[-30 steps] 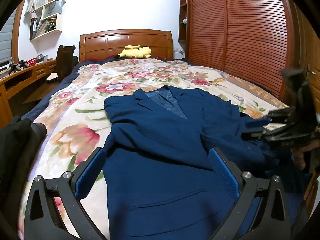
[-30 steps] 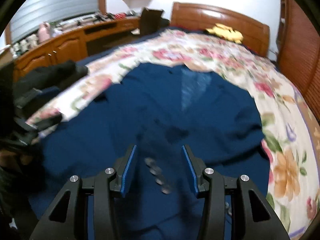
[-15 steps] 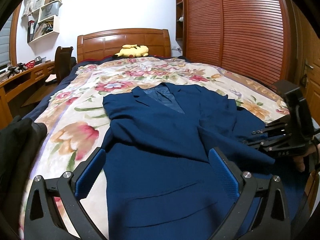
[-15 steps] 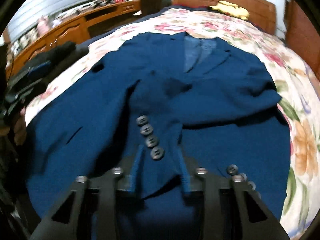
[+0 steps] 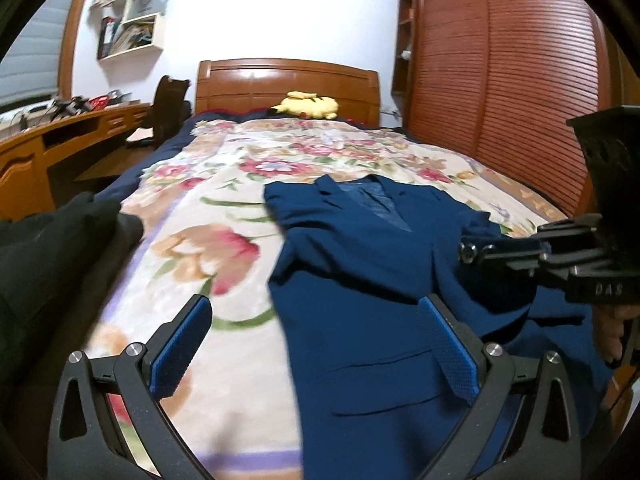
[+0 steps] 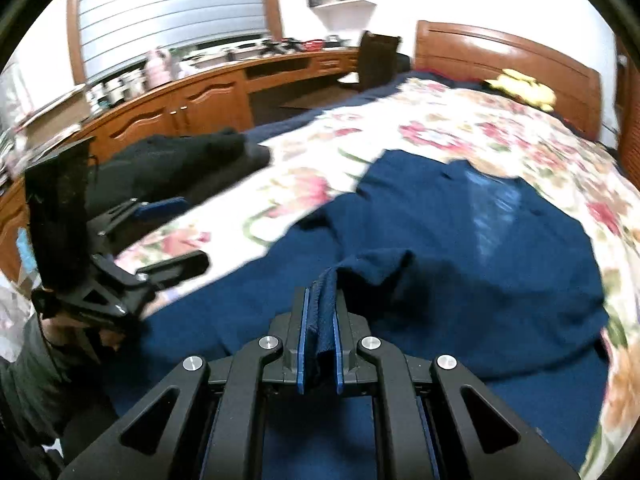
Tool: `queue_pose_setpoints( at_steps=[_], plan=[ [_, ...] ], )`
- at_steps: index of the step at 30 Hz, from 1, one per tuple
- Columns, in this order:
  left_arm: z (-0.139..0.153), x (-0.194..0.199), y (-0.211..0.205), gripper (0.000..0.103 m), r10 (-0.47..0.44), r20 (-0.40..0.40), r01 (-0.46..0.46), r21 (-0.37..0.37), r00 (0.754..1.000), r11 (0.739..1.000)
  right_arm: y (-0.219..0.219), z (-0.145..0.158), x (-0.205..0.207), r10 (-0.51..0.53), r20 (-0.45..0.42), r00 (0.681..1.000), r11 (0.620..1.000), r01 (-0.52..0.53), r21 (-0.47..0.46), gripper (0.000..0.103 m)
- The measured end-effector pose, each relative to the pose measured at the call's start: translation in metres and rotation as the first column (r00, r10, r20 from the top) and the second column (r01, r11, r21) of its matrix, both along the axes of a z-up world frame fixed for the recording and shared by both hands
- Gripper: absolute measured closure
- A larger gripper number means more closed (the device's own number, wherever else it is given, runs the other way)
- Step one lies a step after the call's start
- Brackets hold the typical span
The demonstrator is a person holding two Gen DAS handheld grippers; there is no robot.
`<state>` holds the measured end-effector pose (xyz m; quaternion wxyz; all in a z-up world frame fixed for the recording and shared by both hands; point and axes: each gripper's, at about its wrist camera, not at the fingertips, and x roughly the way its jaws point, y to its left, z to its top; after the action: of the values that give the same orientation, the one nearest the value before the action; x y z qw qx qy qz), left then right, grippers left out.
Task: Fold large clothes
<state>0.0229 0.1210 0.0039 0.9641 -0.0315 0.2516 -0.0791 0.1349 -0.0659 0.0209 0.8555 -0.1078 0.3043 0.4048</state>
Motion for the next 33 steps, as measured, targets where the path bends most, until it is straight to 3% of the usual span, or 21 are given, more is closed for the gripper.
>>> queue_pose_setpoints(
  at_steps=[2, 4, 6, 7, 13, 21, 27, 33],
  plan=[
    [-0.002, 0.0, 0.006, 0.0, 0.013, -0.005, -0.013, -0.008, 1.0, 1.0, 0.01, -0.003, 0.001, 0.009, 0.003, 1.0, 1.0, -0.009, -0.005, 0.089],
    [-0.003, -0.001, 0.009, 0.0, 0.019, -0.009, -0.019, -0.015, 1.0, 1.0, 0.014, -0.004, 0.011, 0.014, -0.01, 1.0, 1.0, -0.014, 0.006, 0.074],
    [-0.004, 0.0, 0.008, 0.0, 0.019, -0.011, -0.019, -0.011, 1.0, 1.0, 0.008, -0.001, 0.017, 0.023, -0.016, 1.0, 0.999, -0.023, 0.041, 0.051],
    [-0.005, 0.0, 0.006, 0.0, 0.017, -0.011, -0.017, -0.006, 1.0, 1.0, 0.002, 0.0, 0.019, 0.014, -0.002, 1.0, 0.999, -0.014, 0.053, 0.048],
    [-0.006, 0.005, -0.008, 0.0, -0.023, -0.019, 0.023, 0.004, 1.0, 1.0, -0.064, 0.004, 0.024, -0.145, 0.028, 0.989, 0.986, 0.142, 0.085, 0.047],
    [-0.006, 0.035, -0.03, 0.001, -0.077, -0.076, 0.079, 0.028, 0.994, 0.996, -0.145, -0.05, 0.037, -0.354, 0.047, 0.934, 0.933, 0.356, -0.056, 0.047],
    [-0.021, 0.071, -0.043, 0.024, -0.115, -0.203, 0.122, 0.021, 0.972, 0.992, -0.156, -0.09, 0.053, -0.402, 0.029, 0.915, 0.908, 0.402, -0.117, 0.047],
    [-0.047, 0.087, -0.061, 0.024, -0.107, -0.315, 0.138, 0.078, 0.943, 0.987, -0.155, -0.105, 0.061, -0.402, -0.001, 0.916, 0.911, 0.399, -0.106, 0.047]
  ],
)
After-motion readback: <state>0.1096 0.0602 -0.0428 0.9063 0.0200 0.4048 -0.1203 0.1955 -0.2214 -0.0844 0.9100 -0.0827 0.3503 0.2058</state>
